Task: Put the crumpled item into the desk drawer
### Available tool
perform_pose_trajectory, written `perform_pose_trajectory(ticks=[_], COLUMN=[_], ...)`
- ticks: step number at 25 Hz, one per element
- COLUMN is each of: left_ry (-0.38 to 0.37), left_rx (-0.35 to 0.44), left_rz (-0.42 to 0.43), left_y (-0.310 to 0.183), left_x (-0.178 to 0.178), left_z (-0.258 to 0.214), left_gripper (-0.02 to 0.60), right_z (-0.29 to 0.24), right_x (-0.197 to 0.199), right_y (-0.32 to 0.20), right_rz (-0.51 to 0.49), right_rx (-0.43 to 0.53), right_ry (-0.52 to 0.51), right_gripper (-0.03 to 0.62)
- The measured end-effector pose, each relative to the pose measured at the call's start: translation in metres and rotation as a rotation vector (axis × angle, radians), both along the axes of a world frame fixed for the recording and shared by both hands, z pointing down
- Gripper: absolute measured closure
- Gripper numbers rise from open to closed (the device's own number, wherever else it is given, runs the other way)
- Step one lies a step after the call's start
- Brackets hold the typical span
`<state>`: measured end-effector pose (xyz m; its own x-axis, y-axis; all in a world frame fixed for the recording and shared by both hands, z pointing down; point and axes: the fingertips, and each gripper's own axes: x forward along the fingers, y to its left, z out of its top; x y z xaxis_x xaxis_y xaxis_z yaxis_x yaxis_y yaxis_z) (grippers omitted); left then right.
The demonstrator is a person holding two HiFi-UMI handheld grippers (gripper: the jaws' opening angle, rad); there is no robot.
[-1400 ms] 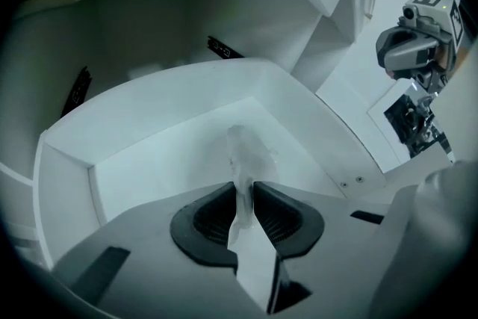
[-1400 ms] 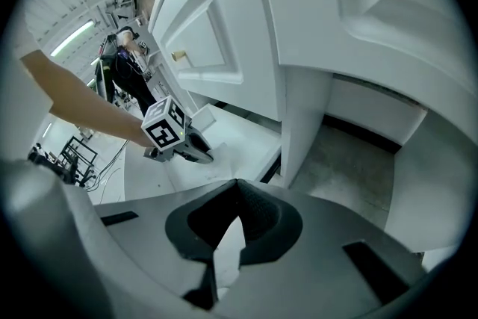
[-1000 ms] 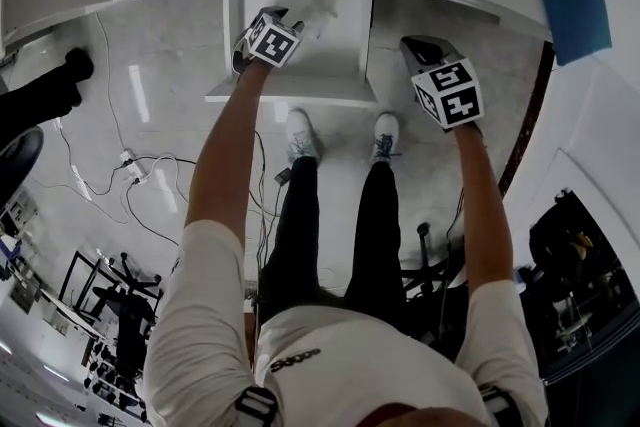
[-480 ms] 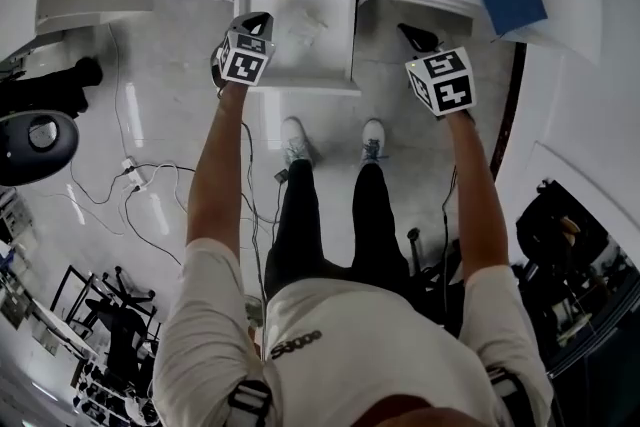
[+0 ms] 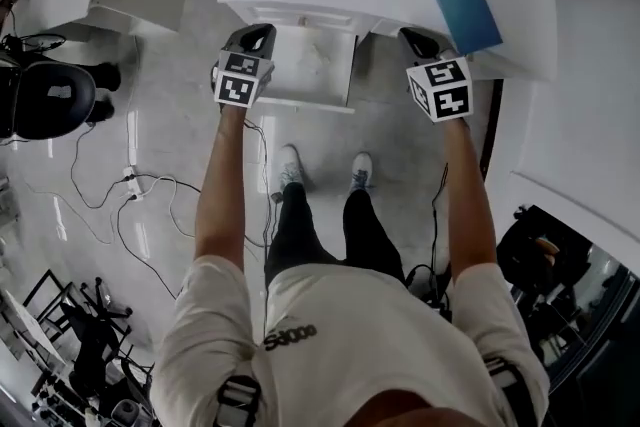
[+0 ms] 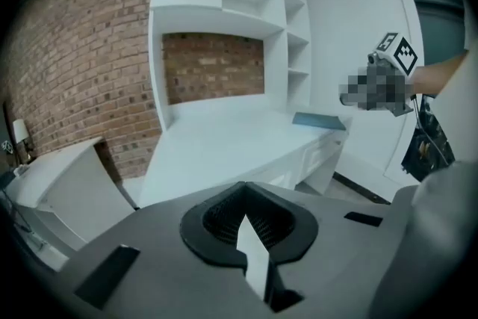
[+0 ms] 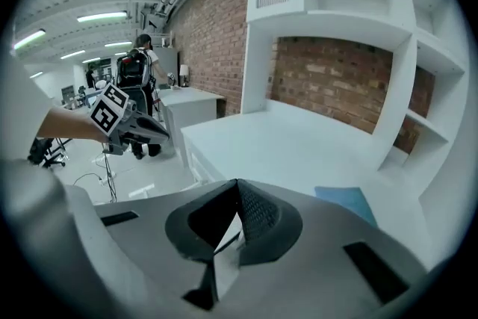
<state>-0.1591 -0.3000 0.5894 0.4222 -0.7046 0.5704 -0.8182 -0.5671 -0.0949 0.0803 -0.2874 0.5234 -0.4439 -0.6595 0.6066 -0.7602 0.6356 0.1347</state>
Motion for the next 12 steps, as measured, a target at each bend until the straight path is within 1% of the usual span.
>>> perform_pose_trajectory(ticks=[3, 9, 12], left_ry=[0.017, 0.049, 0.051], left_rx=[0.071, 0.188, 0.248], left_rz=[-0.019, -0.034, -0.025], left_y=[0.004, 0.023, 0.039], left_x=[-0.006, -0.009, -0.006], left_z=[-0.056, -0.16, -0.21], left_gripper=[0.563, 0.563, 0.563], right_z=[-0.047, -0.13, -0.171], right_x=[-0.006, -0.009, -0.012], right_y=[-0.001, 0.004, 0.014], right_rz=[-0.015, -0.012, -0.019], right_rx=[0.067, 0.181, 0.237], right_ry=[0.001, -0.015, -0.027], right_gripper=[0.595, 0.595, 0.595])
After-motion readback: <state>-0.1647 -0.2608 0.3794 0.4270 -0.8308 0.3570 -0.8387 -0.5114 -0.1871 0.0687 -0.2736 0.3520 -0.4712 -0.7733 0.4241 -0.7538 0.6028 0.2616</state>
